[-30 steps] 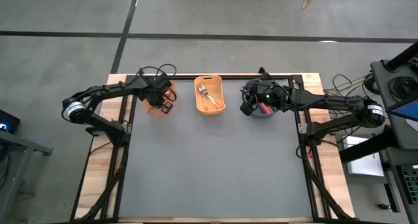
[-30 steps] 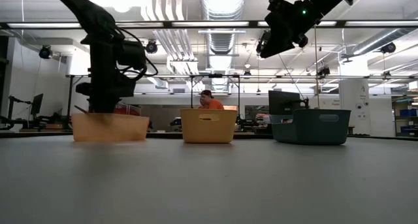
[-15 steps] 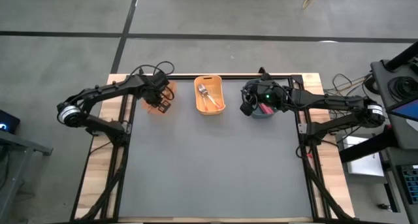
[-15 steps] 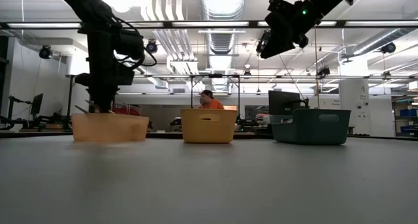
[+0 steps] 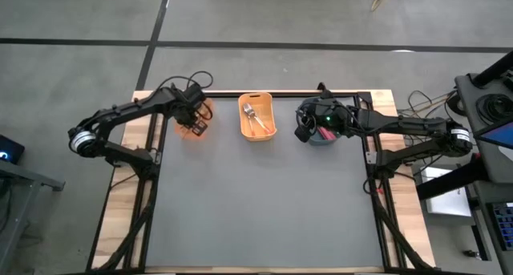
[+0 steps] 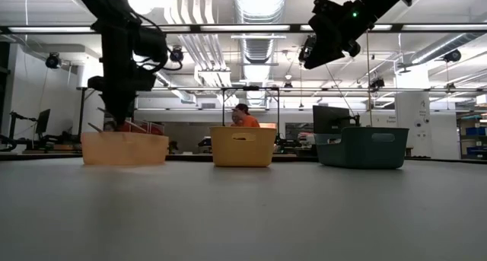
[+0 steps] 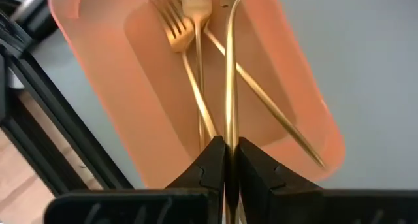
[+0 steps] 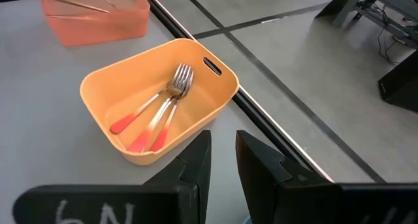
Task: Sort silverware by color (type)
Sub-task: Adjust the gold forks in the orange bin
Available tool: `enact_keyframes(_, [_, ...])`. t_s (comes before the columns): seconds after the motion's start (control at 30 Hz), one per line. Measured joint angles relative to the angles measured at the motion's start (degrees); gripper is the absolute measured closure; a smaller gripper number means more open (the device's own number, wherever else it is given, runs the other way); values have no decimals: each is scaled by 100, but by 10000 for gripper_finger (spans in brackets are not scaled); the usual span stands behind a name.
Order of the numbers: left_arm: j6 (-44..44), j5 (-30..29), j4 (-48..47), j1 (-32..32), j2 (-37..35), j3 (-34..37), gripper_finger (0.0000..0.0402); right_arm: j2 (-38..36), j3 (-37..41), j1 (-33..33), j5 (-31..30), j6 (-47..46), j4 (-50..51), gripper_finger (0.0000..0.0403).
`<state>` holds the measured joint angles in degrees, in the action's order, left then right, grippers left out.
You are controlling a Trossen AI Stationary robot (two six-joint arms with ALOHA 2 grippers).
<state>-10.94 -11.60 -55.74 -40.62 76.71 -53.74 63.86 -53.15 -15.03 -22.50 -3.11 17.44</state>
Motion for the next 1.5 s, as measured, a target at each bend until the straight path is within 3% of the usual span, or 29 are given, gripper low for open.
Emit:
enact_keyframes(0.17, [217,-14,-378,-2,-4,-273,391,0,0,0,0,-4,16,339])
enact_keyframes(0.4, [386,-756,-1055,-31,-4,-316,391,0,0,0,2,11,36,339])
enact_keyframes(0.8, [625,-769,-973,-39,83,-308,391,0,0,0,1,15,75,339])
enact_keyframes(1.07, [752,-1254,-978,-42,429,-275,391,0,0,0,0,24,82,339])
enact_keyframes(1.5, [750,-1250,-823,-42,829,-272,391,0,0,0,0,68,82,339])
